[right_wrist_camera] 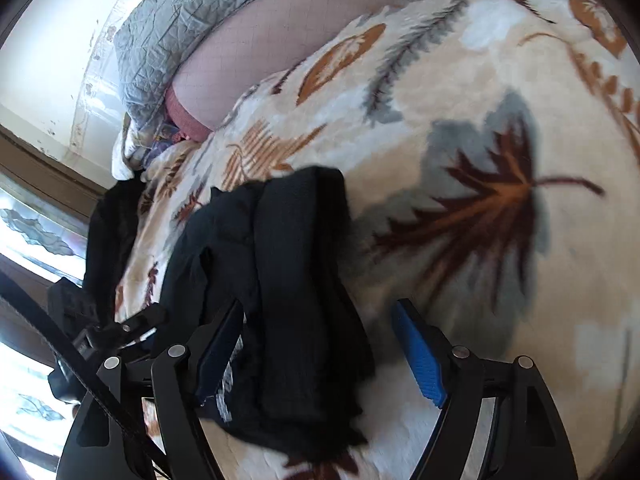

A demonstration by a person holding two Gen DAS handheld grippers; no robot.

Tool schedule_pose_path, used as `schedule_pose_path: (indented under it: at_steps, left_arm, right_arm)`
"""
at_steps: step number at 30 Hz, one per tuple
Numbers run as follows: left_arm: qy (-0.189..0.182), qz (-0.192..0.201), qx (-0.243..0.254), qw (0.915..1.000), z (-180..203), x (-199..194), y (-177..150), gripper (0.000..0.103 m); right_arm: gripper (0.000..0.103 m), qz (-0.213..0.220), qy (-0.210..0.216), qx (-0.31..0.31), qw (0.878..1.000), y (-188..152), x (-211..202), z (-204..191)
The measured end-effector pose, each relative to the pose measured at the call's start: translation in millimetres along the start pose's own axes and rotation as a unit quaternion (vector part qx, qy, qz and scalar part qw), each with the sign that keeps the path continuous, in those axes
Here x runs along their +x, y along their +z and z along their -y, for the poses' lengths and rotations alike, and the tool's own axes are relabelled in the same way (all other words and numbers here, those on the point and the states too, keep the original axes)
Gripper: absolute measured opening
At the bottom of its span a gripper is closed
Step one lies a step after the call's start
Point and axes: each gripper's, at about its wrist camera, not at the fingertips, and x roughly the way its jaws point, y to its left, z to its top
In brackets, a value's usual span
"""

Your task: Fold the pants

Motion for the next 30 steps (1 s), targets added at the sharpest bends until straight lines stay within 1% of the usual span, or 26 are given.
schedule_pose_path:
  at_steps: [3,4,5,6,7,8,10,12,14,16,21,23,24,25,26,27,28,29,30]
  left_arm:
    - [0.013,-0.01,0.018,0.9997,11.9,12.7,9.5,0.099]
    - [0.013,-0.015,0.024,0.9995,15.7,14.5,10.3,0.095]
    - [0.011,-0.02,0.037,0.9991,23.0,16.3,8.8,0.082]
    - [-0.004,-0.031,0.045,0.9985,26.7,17.8,7.3,0.041]
    - [-0.01,-0.036,0.049,0.9981,29.8,16.6,5.4,0.039]
    - [-0.004,-0.026,0.055,0.9981,33.2,11.6,4.1,0.038]
    - [-0.007,-0.021,0.057,0.9981,36.6,4.3,5.9,0.032]
    - [-0.023,-0.016,0.045,0.9986,35.9,-1.7,12.6,0.03]
    - [-0.024,-0.005,0.043,0.9988,38.4,-5.0,22.8,0.03]
    - [-0.01,0.007,0.051,0.9986,44.5,-4.2,36.5,0.03]
    - [0.015,0.016,0.053,0.9983,47.5,7.7,72.9,0.031]
    - [0.038,0.017,0.052,0.9978,44.7,17.8,82.0,0.037]
    - [0.068,0.02,0.052,0.9961,40.3,25.5,86.3,0.044]
    - [0.091,0.019,0.053,0.9943,36.3,31.2,87.6,0.054]
    - [0.11,0.01,0.053,0.9925,30.5,39.2,89.7,0.065]
    - [0.119,0.005,0.042,0.992,21.4,44.6,92.7,0.083]
    - [0.114,0.005,0.026,0.9931,14.7,43.4,95.3,0.086]
    - [0.094,0.004,0.007,0.9955,7.4,37.9,96.5,0.086]
    - [0.084,0.003,-0.001,0.9964,3.7,31.6,96.8,0.086]
  right_arm:
    - [0.084,0.003,0.019,0.016,1.0,13.1,14.8,-2.3]
    - [0.084,0.007,0.023,0.022,0.999,16.0,18.9,-4.6]
    - [0.081,0.007,0.029,0.023,0.999,18.9,23.9,-8.2]
    - [0.076,0.004,0.031,0.019,0.999,21.1,28.5,-12.6]
    - [0.065,-0.002,0.025,0.015,1.0,21.3,32.9,-16.9]
    - [0.053,-0.008,0.019,0.013,1.0,22.2,35.1,-19.6]
    - [0.043,-0.028,0.029,0.023,0.999,24.3,36.7,-21.3]
    - [0.04,-0.034,0.051,0.037,0.997,29.1,32.5,-21.9]
    - [0.039,-0.029,0.056,0.029,0.998,34.1,25.4,-29.0]
    - [0.039,-0.024,0.053,0.015,0.998,41.1,21.3,-38.3]
    - [0.039,-0.013,0.024,-0.026,0.999,75.4,29.6,-59.5]
    - [0.039,-0.012,0.012,-0.035,0.999,90.6,40.0,-63.4]
    - [0.04,-0.013,0.005,-0.04,0.999,95.4,45.7,-63.7]
    - [0.046,-0.016,-0.01,-0.046,0.999,99.9,52.9,-62.5]
    - [0.054,-0.02,-0.029,-0.049,0.998,102.5,60.0,-60.6]
    - [0.059,-0.021,-0.056,-0.048,0.997,103.7,66.5,-55.9]
    - [0.07,-0.022,-0.083,-0.044,0.995,104.5,73.6,-49.8]
    - [0.074,-0.026,-0.096,-0.036,0.994,104.7,79.4,-42.1]
    - [0.074,-0.025,-0.088,-0.034,0.995,104.8,78.4,-39.9]
